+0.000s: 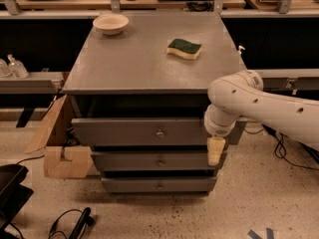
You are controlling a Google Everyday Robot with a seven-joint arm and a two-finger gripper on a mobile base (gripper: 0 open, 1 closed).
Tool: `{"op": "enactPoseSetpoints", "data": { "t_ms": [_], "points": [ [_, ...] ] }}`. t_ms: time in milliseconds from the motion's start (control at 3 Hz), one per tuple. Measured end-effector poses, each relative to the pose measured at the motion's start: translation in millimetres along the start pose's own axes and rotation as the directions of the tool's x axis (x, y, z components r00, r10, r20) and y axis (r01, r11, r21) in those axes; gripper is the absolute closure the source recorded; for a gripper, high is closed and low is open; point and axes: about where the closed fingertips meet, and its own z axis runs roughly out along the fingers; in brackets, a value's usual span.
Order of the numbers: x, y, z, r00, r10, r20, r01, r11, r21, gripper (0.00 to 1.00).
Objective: Open top drawer
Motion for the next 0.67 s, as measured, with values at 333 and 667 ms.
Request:
{"op": "enactPoseSetpoints", "data": {
  "t_ms": [333, 667],
  "points": [
    [1, -4, -8, 1.000, -0.006, 0.002, 0.006, 0.9991, -0.042, 0.00],
    [3, -11, -29, 1.000, 0.013, -0.016, -0.014, 0.9947, -0.101, 0.00]
  ]
}}
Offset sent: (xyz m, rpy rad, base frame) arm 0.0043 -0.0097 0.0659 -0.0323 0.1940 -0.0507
